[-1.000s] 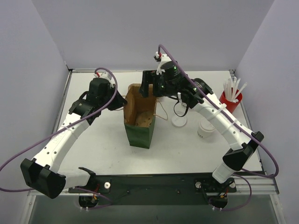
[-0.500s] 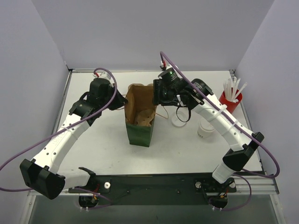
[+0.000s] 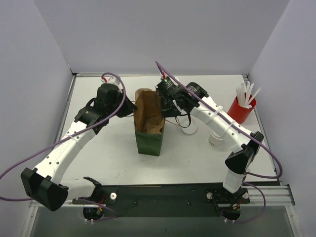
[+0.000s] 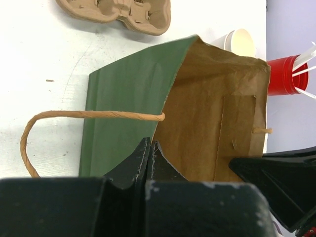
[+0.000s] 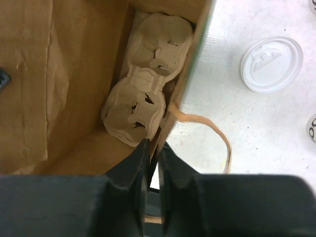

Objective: Pack the takeout coffee

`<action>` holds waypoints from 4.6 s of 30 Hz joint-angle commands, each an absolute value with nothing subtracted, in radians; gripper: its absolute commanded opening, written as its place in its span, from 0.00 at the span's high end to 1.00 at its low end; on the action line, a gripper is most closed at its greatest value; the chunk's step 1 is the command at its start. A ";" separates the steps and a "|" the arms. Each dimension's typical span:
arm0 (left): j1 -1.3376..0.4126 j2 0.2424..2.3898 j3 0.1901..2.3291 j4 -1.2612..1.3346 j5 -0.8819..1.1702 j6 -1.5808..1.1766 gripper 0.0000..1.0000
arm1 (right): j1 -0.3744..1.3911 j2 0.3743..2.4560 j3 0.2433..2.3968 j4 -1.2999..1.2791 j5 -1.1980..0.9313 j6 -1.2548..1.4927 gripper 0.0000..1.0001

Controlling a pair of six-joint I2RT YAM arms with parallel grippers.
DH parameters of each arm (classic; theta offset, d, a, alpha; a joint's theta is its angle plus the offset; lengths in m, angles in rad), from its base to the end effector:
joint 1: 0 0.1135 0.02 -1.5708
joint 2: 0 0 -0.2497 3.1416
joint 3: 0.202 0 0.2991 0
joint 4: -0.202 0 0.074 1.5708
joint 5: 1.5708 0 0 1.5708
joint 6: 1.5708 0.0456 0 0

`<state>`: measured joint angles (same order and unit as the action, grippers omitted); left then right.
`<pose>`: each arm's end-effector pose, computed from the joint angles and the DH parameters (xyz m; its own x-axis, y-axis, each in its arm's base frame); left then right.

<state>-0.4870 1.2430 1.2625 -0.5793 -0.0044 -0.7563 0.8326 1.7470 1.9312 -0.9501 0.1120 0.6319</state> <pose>0.2942 -0.1555 0.3521 -0.6602 -0.4269 -0.6180 0.0160 0.8146 -0.5798 0.2910 0.3123 0.3893 -0.7786 0.0165 -0.6274 -0.2738 0.8906 0.3632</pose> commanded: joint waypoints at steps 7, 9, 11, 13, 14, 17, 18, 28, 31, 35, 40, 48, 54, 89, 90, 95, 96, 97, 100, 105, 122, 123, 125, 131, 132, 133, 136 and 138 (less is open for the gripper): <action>-0.603 1.270 1.422 -0.626 -0.101 -0.743 1.00 | 0.767 1.721 2.095 -1.095 0.223 0.597 1.00; -0.548 1.240 1.428 -0.693 -0.146 -0.700 1.00 | 0.831 1.793 2.156 -1.097 0.187 0.598 1.00; -0.491 1.218 1.430 -0.718 -0.130 -0.674 1.00 | 0.886 1.850 2.264 -1.103 0.144 0.595 1.00; -0.465 1.216 1.433 -0.744 -0.118 -0.652 1.00 | 0.900 1.911 2.331 -1.140 0.120 0.586 1.00; -0.472 1.223 1.428 -0.738 -0.106 -0.655 1.00 | 0.897 1.911 2.338 -1.152 0.141 0.580 1.00; -0.598 1.279 1.446 -0.677 -0.081 -0.689 1.00 | 0.841 1.812 2.176 -1.143 0.193 0.580 1.00; -0.624 1.320 1.456 -0.676 -0.098 -0.702 1.00 | 0.783 1.749 2.130 -1.105 0.183 0.581 1.00; -0.607 1.335 1.578 -0.753 -0.101 -0.673 1.00 | 0.773 1.718 2.102 -1.063 0.129 0.581 1.00; -0.606 1.344 1.566 -0.764 -0.100 -0.678 1.00 | 0.773 1.718 2.053 -1.052 0.109 0.589 1.00; -0.589 1.377 1.450 -0.717 -0.100 -0.675 1.00 | 0.755 1.743 1.938 -0.959 0.066 0.600 0.92; -0.581 1.385 1.451 -0.710 -0.087 -0.670 1.00 | 0.747 1.789 1.998 -0.962 0.044 0.584 0.91; -0.586 1.351 1.577 -0.770 -0.092 -0.655 1.00 | 0.749 1.743 2.125 -1.011 0.057 0.569 0.89; -0.583 1.361 1.511 -0.764 -0.098 -0.658 1.00 | 0.747 1.764 2.039 -1.002 0.041 0.578 0.89; -0.624 1.580 1.782 -1.029 -0.028 -0.324 0.73 | 0.762 1.821 2.059 -1.019 0.078 0.494 0.66; -0.626 1.582 1.789 -1.034 -0.031 -0.321 0.71 | 0.765 1.825 2.054 -1.020 0.078 0.495 0.67; -0.634 1.600 1.807 -1.078 -0.043 -0.292 0.65 | 0.778 1.835 2.057 -1.022 0.077 0.494 0.67; -0.638 1.601 1.807 -1.081 -0.041 -0.287 0.64 | 0.778 1.836 2.059 -1.023 0.078 0.494 0.67; -0.640 1.605 1.807 -1.086 -0.040 -0.287 0.64 | 0.781 1.838 2.056 -1.023 0.078 0.494 0.67; -0.644 1.609 1.802 -1.097 -0.055 -0.281 0.70 | 0.781 1.841 2.045 -1.026 0.084 0.494 0.71; -0.650 1.621 1.854 -1.160 -0.188 -0.272 1.00 | 0.778 1.848 2.082 -1.078 0.159 0.477 0.95; -0.695 1.646 1.902 -1.273 -0.555 -0.259 1.00 | 0.764 1.878 2.168 -1.158 0.248 0.449 1.00; -0.695 1.644 1.899 -1.272 -0.557 -0.256 1.00 | 0.764 1.875 2.168 -1.158 0.252 0.451 1.00; -0.695 1.631 1.893 -1.252 -0.502 -0.252 1.00 | 0.762 1.876 2.169 -1.149 0.242 0.449 1.00; -0.695 1.618 1.852 -1.174 -0.378 -0.279 1.00 | 0.770 1.894 2.154 -1.082 0.143 0.456 1.00; -0.695 1.620 1.838 -1.166 -0.362 -0.284 1.00 | 0.769 1.901 2.163 -1.077 0.134 0.456 0.98; -0.695 1.620 1.835 -1.155 -0.336 -0.293 1.00 | 0.770 1.905 2.174 -1.077 0.127 0.457 0.94; -0.695 1.614 1.827 -1.132 -0.312 -0.307 0.96 | 0.769 1.907 2.209 -1.069 0.109 0.456 0.75; -0.693 1.614 1.835 -1.129 -0.304 -0.314 0.79 | 0.767 1.905 2.236 -1.069 0.106 0.454 0.62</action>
<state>-0.6910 1.6356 1.8256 -1.1847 -0.3515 -0.3023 0.7658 1.9102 2.1635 -1.0756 0.1246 0.4625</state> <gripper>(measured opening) 0.127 0.277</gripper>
